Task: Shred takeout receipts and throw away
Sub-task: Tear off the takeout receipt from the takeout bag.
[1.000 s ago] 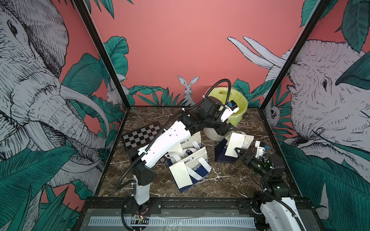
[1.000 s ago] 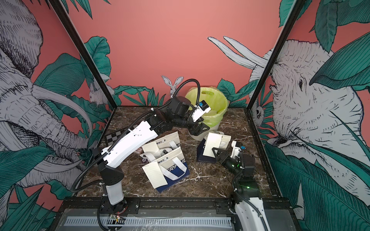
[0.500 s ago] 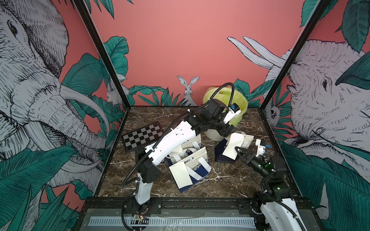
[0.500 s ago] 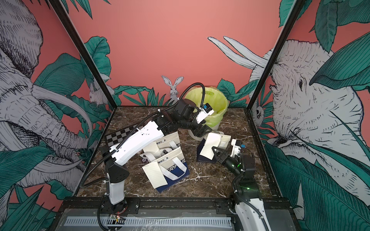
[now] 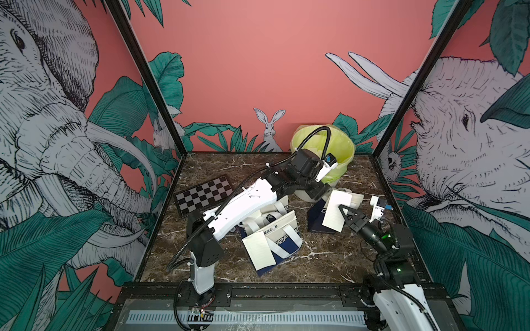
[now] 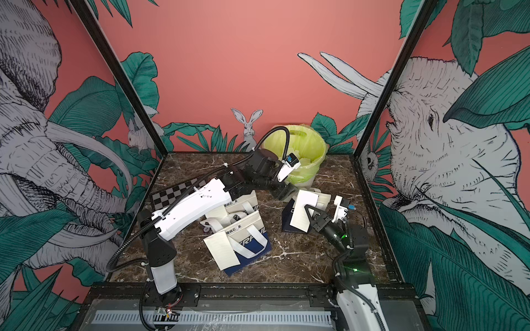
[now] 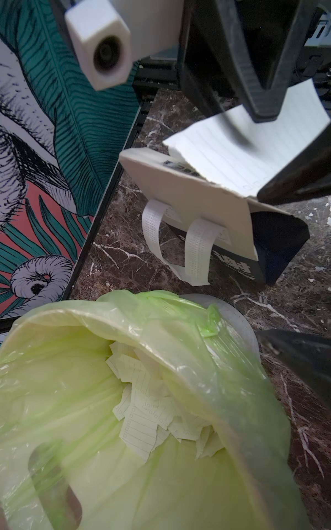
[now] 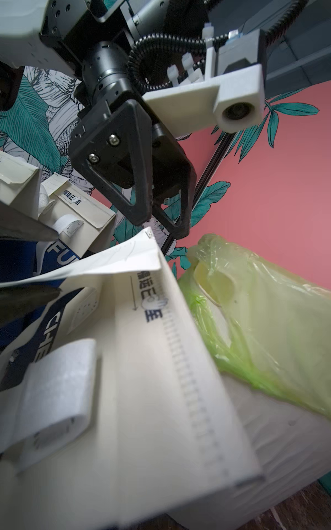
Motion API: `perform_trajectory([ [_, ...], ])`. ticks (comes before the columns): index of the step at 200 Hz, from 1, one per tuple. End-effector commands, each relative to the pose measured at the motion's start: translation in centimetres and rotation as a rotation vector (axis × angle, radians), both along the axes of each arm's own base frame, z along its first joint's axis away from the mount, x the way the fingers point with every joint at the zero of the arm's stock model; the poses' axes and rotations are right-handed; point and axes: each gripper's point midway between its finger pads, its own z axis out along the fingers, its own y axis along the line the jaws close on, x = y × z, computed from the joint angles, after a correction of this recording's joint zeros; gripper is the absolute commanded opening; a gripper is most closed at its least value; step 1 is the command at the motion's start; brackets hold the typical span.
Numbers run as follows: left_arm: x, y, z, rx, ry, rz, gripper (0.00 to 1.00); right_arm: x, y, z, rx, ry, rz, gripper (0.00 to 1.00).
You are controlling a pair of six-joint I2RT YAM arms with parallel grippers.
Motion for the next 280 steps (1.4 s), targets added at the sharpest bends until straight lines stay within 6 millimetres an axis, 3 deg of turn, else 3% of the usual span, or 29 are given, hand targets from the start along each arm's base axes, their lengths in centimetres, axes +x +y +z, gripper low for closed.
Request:
perform_trajectory([
  [1,-0.3,1.1,2.6,-0.039,-0.064,0.009,0.71,0.5,-0.1,3.9,0.076,-0.078,-0.015,0.25],
  [16,-0.3,1.2,2.1,-0.034,-0.053,0.001,0.71,0.8,0.0,4.8,0.071,-0.091,-0.006,0.19],
  [40,-0.4,1.5,1.5,-0.046,-0.023,-0.026,0.72,1.0,0.3,6.3,0.07,-0.108,0.007,0.0],
  [74,-0.8,1.8,0.7,-0.051,-0.008,-0.078,0.76,1.3,0.6,8.4,0.12,-0.124,0.029,0.0],
  [126,-2.9,1.0,-0.9,-0.098,-0.01,-0.217,0.82,2.3,1.0,9.3,0.166,-0.092,0.053,0.0],
  [191,-2.7,-0.3,-2.2,-0.132,0.021,-0.232,0.84,2.0,1.2,12.3,0.196,-0.138,0.078,0.0],
  [248,-2.8,-0.2,-2.0,-0.144,0.021,-0.232,0.85,3.0,1.3,9.8,0.166,-0.067,0.062,0.0],
  [280,-2.4,0.8,-1.6,-0.12,-0.012,-0.183,0.85,2.2,1.6,11.9,0.089,-0.137,0.083,0.0],
])
